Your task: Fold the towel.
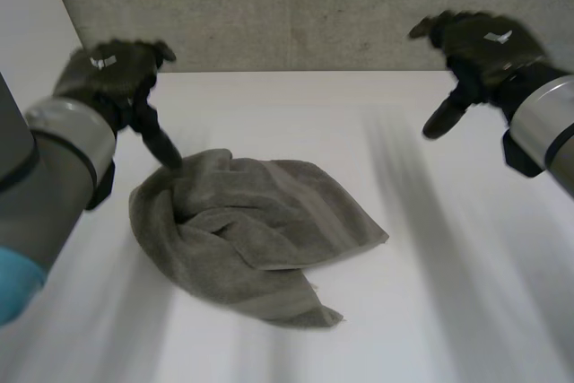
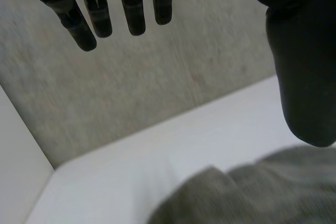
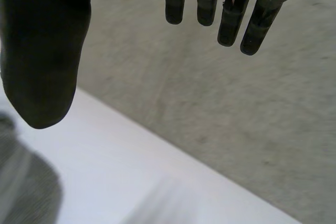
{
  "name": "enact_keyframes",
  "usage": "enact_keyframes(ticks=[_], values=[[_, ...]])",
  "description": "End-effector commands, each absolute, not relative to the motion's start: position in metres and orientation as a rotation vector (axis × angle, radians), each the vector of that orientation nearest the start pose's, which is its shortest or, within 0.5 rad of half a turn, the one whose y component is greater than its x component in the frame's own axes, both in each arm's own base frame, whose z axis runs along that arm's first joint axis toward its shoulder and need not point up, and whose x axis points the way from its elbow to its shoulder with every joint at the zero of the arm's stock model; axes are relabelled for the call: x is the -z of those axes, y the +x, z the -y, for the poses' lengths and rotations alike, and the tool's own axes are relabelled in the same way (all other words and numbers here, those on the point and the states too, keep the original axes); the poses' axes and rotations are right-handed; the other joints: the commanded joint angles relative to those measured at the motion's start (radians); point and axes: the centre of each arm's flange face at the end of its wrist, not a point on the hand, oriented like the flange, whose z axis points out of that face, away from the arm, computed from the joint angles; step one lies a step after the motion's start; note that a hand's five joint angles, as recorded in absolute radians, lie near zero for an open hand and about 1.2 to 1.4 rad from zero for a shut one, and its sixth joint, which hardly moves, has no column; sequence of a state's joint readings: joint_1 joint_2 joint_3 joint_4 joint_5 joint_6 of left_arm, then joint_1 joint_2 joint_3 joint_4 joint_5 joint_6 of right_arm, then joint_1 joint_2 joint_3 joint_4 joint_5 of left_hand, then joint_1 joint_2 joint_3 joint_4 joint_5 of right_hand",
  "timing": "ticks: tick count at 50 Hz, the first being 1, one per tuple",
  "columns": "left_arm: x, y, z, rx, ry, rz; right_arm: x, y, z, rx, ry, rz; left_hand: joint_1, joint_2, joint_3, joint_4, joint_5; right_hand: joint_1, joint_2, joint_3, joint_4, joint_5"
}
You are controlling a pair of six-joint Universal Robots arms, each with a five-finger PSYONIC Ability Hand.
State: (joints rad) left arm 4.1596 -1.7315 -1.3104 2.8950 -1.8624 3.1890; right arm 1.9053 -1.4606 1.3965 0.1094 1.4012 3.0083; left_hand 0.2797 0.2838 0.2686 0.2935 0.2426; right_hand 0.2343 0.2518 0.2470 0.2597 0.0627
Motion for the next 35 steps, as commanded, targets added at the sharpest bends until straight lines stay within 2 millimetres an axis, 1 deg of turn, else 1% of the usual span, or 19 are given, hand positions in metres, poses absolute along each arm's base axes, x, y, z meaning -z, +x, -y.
enact_keyframes(ticks=[1,2,3,4,5,6,7,8,9,11,12,13,15,21,29,31,32,34,35], values=[[-0.268,-0.253,0.202,1.963,0.496,-2.538,-0.270,0.274,0.250,1.762,-0.985,-1.997,-0.084,-0.088,-0.073,-0.098,-0.221,-0.060,-0.077,-0.073,-0.085,-0.063],[-0.268,-0.253,0.202,1.963,0.496,-2.538,-0.256,0.283,0.244,1.705,-1.061,-1.991,-0.084,-0.088,-0.073,-0.098,-0.221,-0.060,-0.077,-0.073,-0.085,-0.063],[-0.256,-0.251,0.196,1.923,0.526,-2.566,-0.242,0.293,0.237,1.649,-1.129,-1.981,-0.084,-0.088,-0.073,-0.098,-0.221,-0.060,-0.077,-0.073,-0.085,-0.063],[-0.255,-0.251,0.196,1.922,0.526,-2.566,-0.242,0.293,0.237,1.648,-1.130,-1.981,-0.084,-0.088,-0.073,-0.098,-0.221,-0.060,-0.077,-0.073,-0.085,-0.063],[-0.243,-0.250,0.189,1.887,0.562,-2.594,-0.230,0.303,0.229,1.596,-1.180,-1.973,-0.084,-0.088,-0.073,-0.098,-0.221,-0.060,-0.077,-0.073,-0.085,-0.063],[-0.231,-0.249,0.183,1.864,0.597,-2.618,-0.230,0.304,0.229,1.596,-1.180,-1.973,-0.084,-0.088,-0.073,-0.098,-0.221,-0.060,-0.077,-0.073,-0.085,-0.063],[-0.231,-0.249,0.183,1.864,0.597,-2.618,-0.219,0.311,0.223,1.546,-1.208,-1.973,-0.084,-0.088,-0.073,-0.098,-0.221,-0.060,-0.077,-0.073,-0.085,-0.063],[-0.221,-0.249,0.178,1.864,0.630,-2.635,-0.207,0.317,0.218,1.496,-1.229,-1.976,-0.084,-0.088,-0.073,-0.098,-0.221,-0.060,-0.077,-0.073,-0.085,-0.063],[-0.212,-0.249,0.172,1.864,0.664,-2.646,-0.207,0.317,0.218,1.496,-1.229,-1.976,-0.084,-0.088,-0.073,-0.098,-0.221,-0.060,-0.077,-0.073,-0.085,-0.063],[-0.205,-0.249,0.168,1.876,0.683,-2.648,-0.198,0.322,0.213,1.458,-1.246,-1.975,-0.084,-0.088,-0.073,-0.098,-0.221,-0.060,-0.077,-0.073,-0.085,-0.063],[-0.205,-0.249,0.168,1.876,0.683,-2.648,-0.186,0.325,0.210,1.413,-1.253,-1.989,-0.084,-0.088,-0.073,-0.098,-0.221,-0.060,-0.077,-0.073,-0.085,-0.063],[-0.198,-0.250,0.167,1.895,0.692,-2.641,-0.186,0.325,0.210,1.413,-1.253,-1.989,-0.084,-0.088,-0.073,-0.098,-0.221,-0.060,-0.077,-0.073,-0.085,-0.063],[-0.191,-0.250,0.167,1.908,0.694,-2.631,-0.163,0.335,0.204,1.346,-1.266,-1.993,-0.075,-0.079,-0.064,-0.089,-0.212,-0.060,-0.077,-0.073,-0.085,-0.063],[-0.174,-0.252,0.169,1.939,0.718,-2.594,-0.148,0.345,0.200,1.350,-1.256,-1.983,-0.060,-0.064,-0.049,-0.074,-0.198,0.047,0.030,0.035,0.022,0.044],[-0.140,-0.258,0.175,1.815,0.791,-2.614,-0.135,0.347,0.209,1.408,-1.234,-2.045,-0.040,-0.044,-0.029,-0.054,-0.177,0.320,0.303,0.308,0.295,0.317],[-0.128,-0.261,0.176,1.759,0.822,-2.629,-0.132,0.348,0.212,1.433,-1.225,-2.053,-0.011,-0.015,0.000,-0.024,-0.148,0.566,0.548,0.553,0.540,0.563],[-0.128,-0.261,0.176,1.759,0.822,-2.629,-0.132,0.348,0.212,1.433,-1.225,-2.053,-0.010,-0.015,0.001,-0.024,-0.148,0.567,0.549,0.554,0.542,0.564],[-0.124,-0.262,0.176,1.738,0.830,-2.634,-0.132,0.347,0.218,1.479,-1.204,-2.055,-0.007,-0.012,0.004,-0.021,-0.145,0.900,0.883,0.887,0.875,0.897],[-0.121,-0.262,0.175,1.724,0.839,-2.640,-0.132,0.347,0.218,1.479,-1.204,-2.055,-0.007,-0.012,0.004,-0.021,-0.145,0.902,0.884,0.889,0.876,0.899]])
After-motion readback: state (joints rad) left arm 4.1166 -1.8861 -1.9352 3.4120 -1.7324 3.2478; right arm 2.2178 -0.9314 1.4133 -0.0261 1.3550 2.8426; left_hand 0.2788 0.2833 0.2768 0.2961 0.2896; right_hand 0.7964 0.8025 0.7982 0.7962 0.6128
